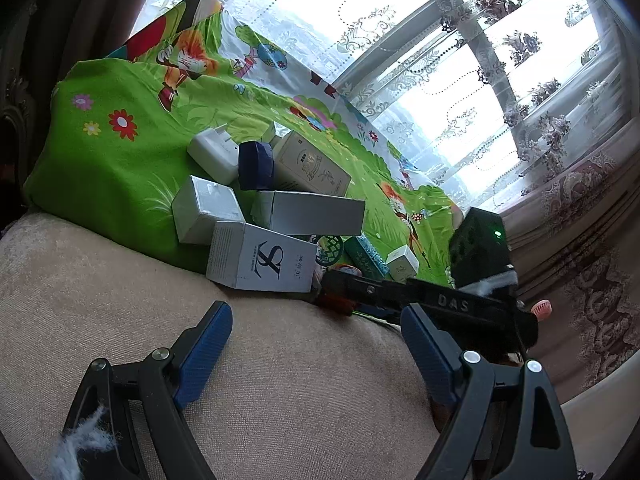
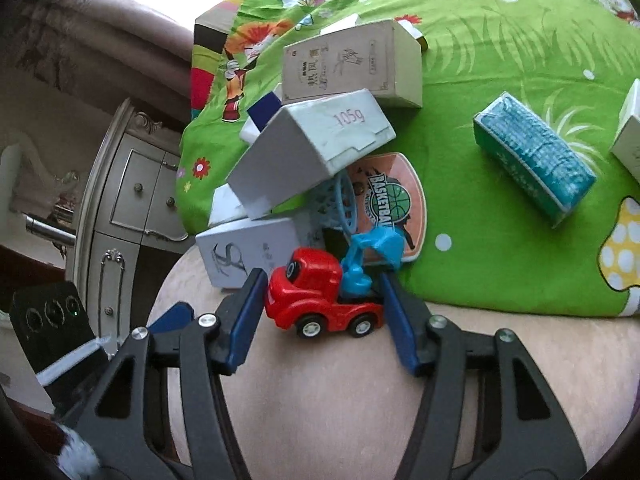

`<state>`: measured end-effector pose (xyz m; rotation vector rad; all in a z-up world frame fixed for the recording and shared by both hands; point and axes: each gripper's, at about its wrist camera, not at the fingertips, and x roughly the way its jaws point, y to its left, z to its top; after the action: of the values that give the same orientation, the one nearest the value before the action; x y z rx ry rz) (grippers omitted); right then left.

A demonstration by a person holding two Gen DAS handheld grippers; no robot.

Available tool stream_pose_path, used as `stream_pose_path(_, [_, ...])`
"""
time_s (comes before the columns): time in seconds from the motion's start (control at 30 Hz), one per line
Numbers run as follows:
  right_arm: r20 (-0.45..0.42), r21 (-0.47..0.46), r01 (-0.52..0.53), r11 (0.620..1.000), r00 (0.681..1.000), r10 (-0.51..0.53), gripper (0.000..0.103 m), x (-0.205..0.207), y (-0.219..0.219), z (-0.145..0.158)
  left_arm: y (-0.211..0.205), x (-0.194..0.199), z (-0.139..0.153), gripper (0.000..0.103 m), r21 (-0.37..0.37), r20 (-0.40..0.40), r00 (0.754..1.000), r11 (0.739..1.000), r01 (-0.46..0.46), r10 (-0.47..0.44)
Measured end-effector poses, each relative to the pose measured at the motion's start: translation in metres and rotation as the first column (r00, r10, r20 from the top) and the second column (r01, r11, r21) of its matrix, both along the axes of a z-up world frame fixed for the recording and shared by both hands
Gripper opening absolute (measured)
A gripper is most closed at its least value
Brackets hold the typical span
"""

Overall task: Organize rigid objects
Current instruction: 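Close the right tool around the red toy car with blue figure, then lift the red toy car with the right tool and release it into the purple box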

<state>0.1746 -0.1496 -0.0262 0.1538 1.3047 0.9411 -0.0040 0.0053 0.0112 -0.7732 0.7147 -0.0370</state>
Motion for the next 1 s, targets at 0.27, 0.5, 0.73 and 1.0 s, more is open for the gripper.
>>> stream_pose_path(0.27, [0.133, -0.015, 0.004, 1.000, 0.991, -0.002, 0.062, -0.024, -0.020, 0.019, 0.000, 0.000, 0.000, 0.087, 0.002, -0.001, 1.000, 1.000, 0.000, 0.000])
stream_pose_path(0.5, [0.269, -0.061, 0.011, 0.998, 0.963, 0.006, 0.062, -0.050, -0.036, 0.033, -0.001, 0.000, 0.001, 0.087, 0.009, -0.003, 1.000, 1.000, 0.003, -0.003])
stream_pose_path(0.73, [0.329, -0.080, 0.039, 0.996, 0.944, -0.010, 0.062, -0.070, -0.064, 0.041, -0.002, 0.001, 0.001, 0.087, 0.015, -0.005, 1.000, 1.000, 0.005, -0.005])
stream_pose_path(1.0, [0.395, -0.066, 0.111, 0.992, 0.916, -0.076, 0.062, -0.085, -0.101, 0.052, -0.006, 0.003, 0.001, 0.087, 0.032, -0.011, 1.000, 0.999, 0.014, -0.013])
